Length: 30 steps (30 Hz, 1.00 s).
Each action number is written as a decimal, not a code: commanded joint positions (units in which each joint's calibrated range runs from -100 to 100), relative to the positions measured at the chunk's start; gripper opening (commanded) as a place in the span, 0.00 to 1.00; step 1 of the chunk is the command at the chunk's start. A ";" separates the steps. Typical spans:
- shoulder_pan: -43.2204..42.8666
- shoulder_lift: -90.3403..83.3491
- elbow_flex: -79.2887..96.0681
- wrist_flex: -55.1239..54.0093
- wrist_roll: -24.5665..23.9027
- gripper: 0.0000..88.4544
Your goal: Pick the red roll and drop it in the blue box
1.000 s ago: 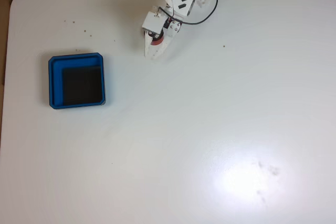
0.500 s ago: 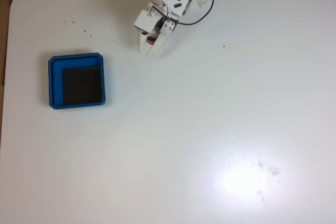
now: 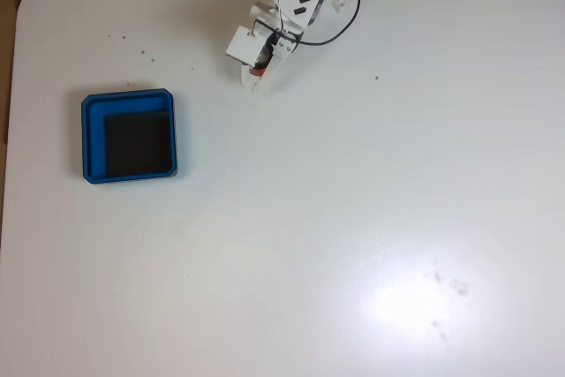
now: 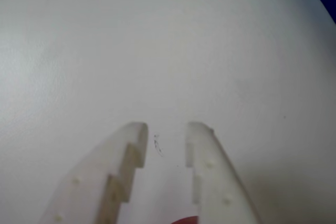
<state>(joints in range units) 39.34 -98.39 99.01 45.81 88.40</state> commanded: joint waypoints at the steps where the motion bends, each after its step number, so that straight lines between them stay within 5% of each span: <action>1: 0.48 0.23 -0.72 0.31 -0.14 0.01; 25: 0.58 16.12 -13.66 0.47 -0.14 0.01; 30: 0.58 16.70 -17.61 7.49 -0.14 0.01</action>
<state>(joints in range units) 39.53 -82.13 87.35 49.10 88.31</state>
